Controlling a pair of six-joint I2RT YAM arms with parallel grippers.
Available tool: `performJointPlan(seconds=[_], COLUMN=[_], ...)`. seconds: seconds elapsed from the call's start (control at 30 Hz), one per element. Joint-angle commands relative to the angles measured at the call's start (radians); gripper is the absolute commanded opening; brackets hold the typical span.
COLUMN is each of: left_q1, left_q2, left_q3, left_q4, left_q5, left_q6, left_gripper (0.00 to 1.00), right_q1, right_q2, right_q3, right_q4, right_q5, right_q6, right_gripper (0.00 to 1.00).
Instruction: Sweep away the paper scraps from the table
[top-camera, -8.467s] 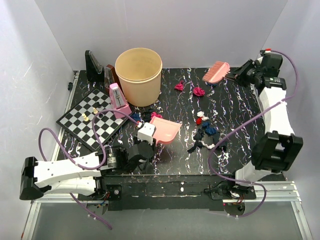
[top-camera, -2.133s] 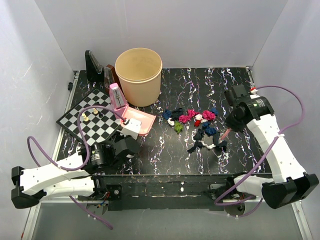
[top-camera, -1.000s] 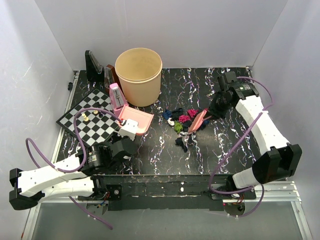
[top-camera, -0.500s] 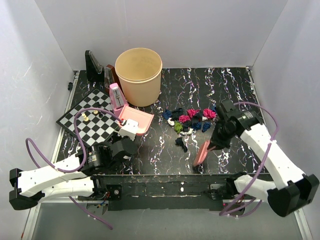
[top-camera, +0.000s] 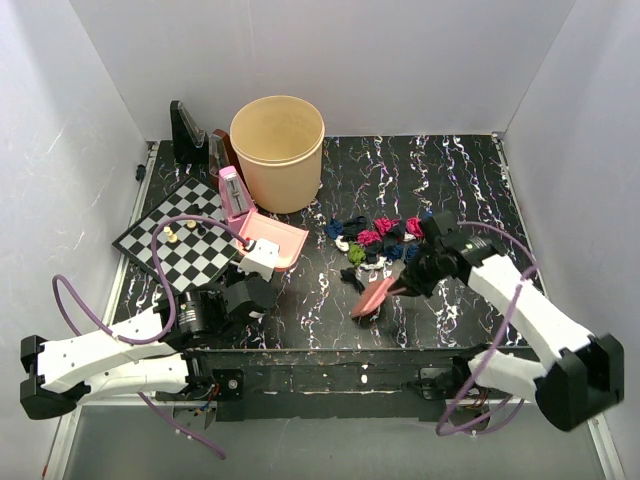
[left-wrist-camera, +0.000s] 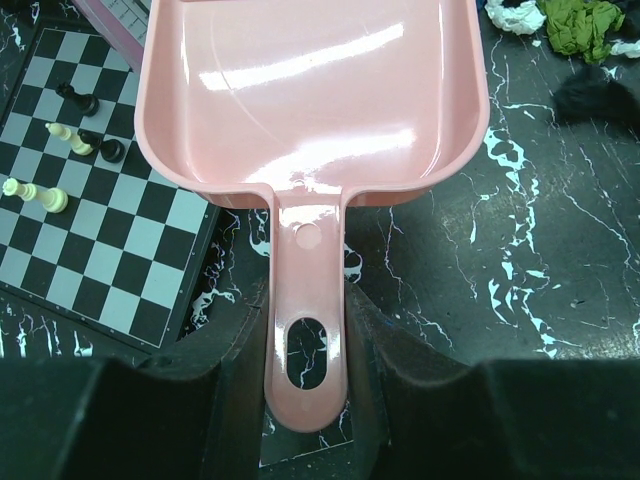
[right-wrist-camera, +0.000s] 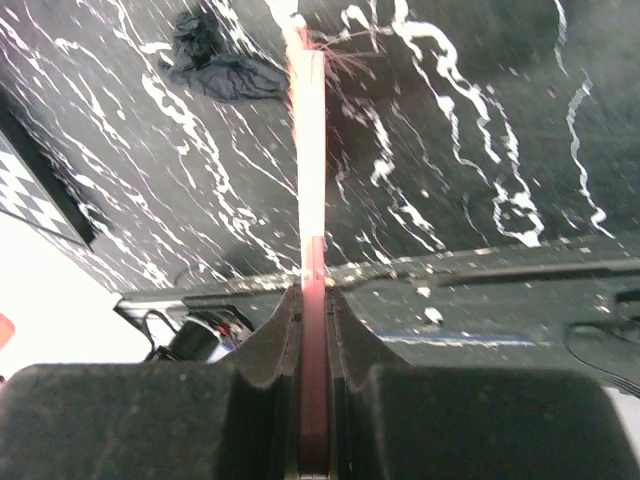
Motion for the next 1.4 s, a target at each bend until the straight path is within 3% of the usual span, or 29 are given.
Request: performJointPlan(seconds=[0.0, 0.23, 0.6, 0.73, 0.9, 1.07, 1.2, 1.37], left_q1=[0.006, 0.006, 0.006, 0.003, -0.086, -0.154, -0.177, -0.179], left_q2=[0.001, 0.003, 0.131, 0.168, 0.191, 0.311, 0.401, 0.499], left_q3=[0.001, 0.000, 0.024, 0.024, -0.051, -0.020, 0.004, 0.032], left_q4=[0.024, 0.031, 0.076, 0.134, 0.309, 0.369, 0.424, 0.511], left_q5=[-0.011, -0.001, 0.198, 0.293, 0.306, 0.289, 0.293, 0.342], left_q6=[0.007, 0.013, 0.007, -0.032, -0.085, -0.066, -0.039, -0.020], left_gripper=[0.00, 0.00, 0.00, 0.00, 0.00, 0.00, 0.00, 0.00], right_q1=[-0.003, -0.031, -0.118, -0.135, -0.137, -0.138, -0.140, -0.148], right_q2=[0.181, 0.427, 0.203, 0.192, 0.252, 0.420, 0.595, 0.769], right_q3=[0.106, 0.363, 0.464, 0.545, 0.659, 0.776, 0.835, 0.938], right_q4=[0.170, 0.199, 0.062, -0.048, -0.106, -0.121, -0.125, -0.124], right_q5=[0.028, -0.035, -0.020, 0.158, 0.417, 0.722, 0.880, 0.778], right_q6=[0.022, -0.107, -0.429, -0.579, -0.802, -1.007, -1.178, -1.299], right_gripper=[0.01, 0.01, 0.01, 0.01, 0.01, 0.01, 0.01, 0.01])
